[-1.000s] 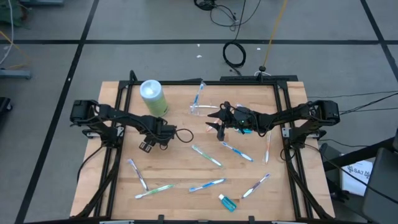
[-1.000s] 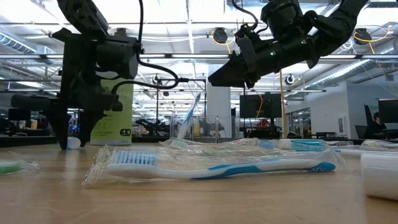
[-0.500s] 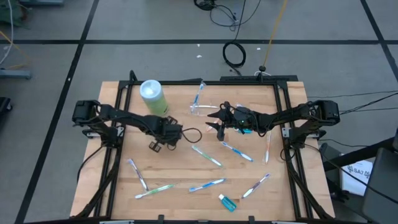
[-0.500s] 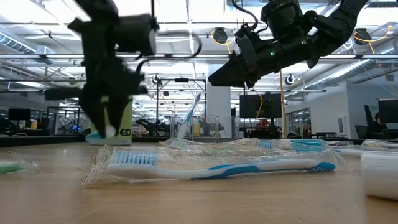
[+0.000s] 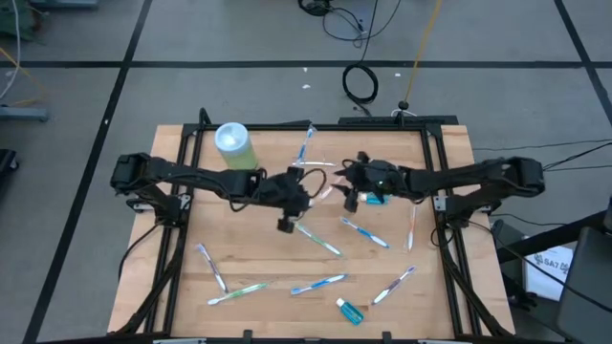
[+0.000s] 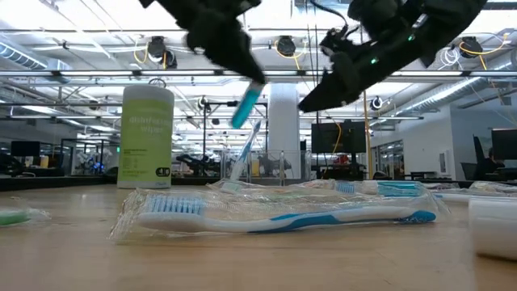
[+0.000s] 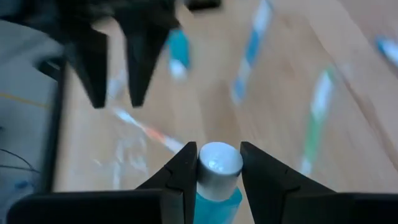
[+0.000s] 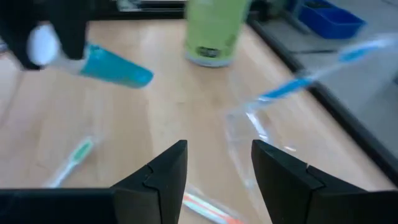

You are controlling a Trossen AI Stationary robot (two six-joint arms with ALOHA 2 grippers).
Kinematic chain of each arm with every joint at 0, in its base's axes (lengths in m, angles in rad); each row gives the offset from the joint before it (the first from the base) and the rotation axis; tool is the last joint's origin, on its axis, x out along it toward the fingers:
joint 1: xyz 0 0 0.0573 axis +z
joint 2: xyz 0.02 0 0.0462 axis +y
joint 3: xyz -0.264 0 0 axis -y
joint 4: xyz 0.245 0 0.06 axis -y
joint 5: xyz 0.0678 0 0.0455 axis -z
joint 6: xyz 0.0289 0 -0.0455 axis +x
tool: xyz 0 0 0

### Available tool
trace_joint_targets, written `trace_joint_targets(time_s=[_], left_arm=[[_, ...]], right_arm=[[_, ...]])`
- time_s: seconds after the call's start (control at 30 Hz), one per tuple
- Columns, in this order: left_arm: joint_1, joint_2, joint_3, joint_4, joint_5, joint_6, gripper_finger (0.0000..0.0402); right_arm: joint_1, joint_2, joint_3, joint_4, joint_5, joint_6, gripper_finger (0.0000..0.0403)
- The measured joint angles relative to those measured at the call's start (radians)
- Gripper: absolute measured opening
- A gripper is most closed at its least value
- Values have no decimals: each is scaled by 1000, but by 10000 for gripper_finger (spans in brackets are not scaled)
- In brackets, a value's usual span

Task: Pick & Place toothbrushing station
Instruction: Put the left mouthwash into the transparent organizer

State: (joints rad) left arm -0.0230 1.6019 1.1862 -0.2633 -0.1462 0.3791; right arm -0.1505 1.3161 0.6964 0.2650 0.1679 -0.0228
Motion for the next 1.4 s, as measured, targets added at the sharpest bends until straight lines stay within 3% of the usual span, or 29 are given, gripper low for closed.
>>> trace_joint_targets(time_s=[0.13,0.27,0.47,0.77,1.1,1.4], left_arm=[[26,17,-9,251,-42,-55,102],[62,17,-24,389,-100,-133,102],[109,29,-36,411,-138,-214,102],[192,171,-71,673,-166,-305,102],[204,289,-73,729,-466,-381,102],[201,325,-72,688,-585,-547,103]], right_arm=[[0,-114,0,-173,46,57,171],[1,-175,-1,-217,45,114,171],[1,-192,-44,-194,42,114,171],[-6,-192,-75,-86,41,108,171],[-6,-192,-76,-79,41,108,171],[-6,-192,-76,-74,41,108,171]])
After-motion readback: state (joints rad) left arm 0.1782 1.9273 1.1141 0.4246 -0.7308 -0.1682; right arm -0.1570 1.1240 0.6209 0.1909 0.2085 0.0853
